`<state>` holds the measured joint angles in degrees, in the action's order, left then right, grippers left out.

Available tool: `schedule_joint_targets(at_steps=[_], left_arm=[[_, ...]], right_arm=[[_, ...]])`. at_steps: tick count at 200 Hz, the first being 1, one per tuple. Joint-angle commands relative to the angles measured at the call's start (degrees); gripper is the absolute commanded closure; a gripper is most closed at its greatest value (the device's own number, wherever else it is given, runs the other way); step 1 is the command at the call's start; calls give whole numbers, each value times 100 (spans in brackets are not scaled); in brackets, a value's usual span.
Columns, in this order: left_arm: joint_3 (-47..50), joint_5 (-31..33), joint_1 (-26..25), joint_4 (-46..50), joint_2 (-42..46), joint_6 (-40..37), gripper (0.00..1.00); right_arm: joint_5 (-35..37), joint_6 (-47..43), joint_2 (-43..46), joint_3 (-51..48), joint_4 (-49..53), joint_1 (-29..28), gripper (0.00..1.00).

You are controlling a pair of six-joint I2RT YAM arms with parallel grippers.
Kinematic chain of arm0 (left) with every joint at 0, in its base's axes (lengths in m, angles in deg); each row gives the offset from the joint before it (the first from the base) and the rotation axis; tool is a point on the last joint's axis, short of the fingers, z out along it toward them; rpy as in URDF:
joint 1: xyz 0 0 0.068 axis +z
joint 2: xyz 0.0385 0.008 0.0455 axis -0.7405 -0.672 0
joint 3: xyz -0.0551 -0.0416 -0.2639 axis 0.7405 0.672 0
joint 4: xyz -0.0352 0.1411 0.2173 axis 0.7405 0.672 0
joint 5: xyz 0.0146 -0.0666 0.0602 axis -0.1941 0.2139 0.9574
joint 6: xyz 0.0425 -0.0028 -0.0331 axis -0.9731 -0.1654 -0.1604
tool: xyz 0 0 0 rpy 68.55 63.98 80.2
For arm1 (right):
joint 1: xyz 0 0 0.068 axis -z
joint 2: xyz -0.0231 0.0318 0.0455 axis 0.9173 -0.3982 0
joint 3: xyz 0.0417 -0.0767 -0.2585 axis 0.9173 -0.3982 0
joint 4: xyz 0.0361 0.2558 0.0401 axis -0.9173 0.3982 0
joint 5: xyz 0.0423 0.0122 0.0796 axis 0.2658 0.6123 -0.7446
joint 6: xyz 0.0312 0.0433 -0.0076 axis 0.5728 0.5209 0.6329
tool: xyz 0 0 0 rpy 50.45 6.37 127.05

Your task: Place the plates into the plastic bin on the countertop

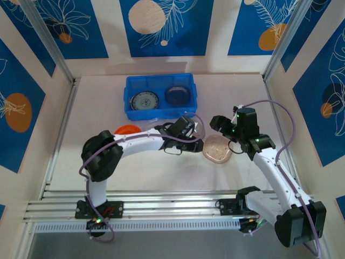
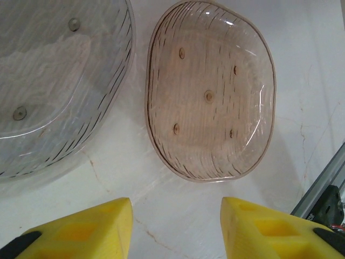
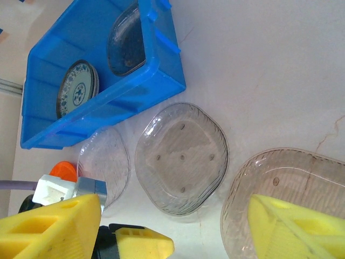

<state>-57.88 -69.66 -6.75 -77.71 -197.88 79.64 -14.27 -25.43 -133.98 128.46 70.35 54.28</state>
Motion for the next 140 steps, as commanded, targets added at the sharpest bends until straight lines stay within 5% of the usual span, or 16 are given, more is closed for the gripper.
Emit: schedule_joint_targets(at_steps=[1,140], left_arm=[[-399,150,-91,452,-202,141,53],[-1642,56,-217,1516,-1358,215,57]], right_arm=[[-128,-35,48,-27,12,39,27],[-290,55,363,-372,-218,419,28]])
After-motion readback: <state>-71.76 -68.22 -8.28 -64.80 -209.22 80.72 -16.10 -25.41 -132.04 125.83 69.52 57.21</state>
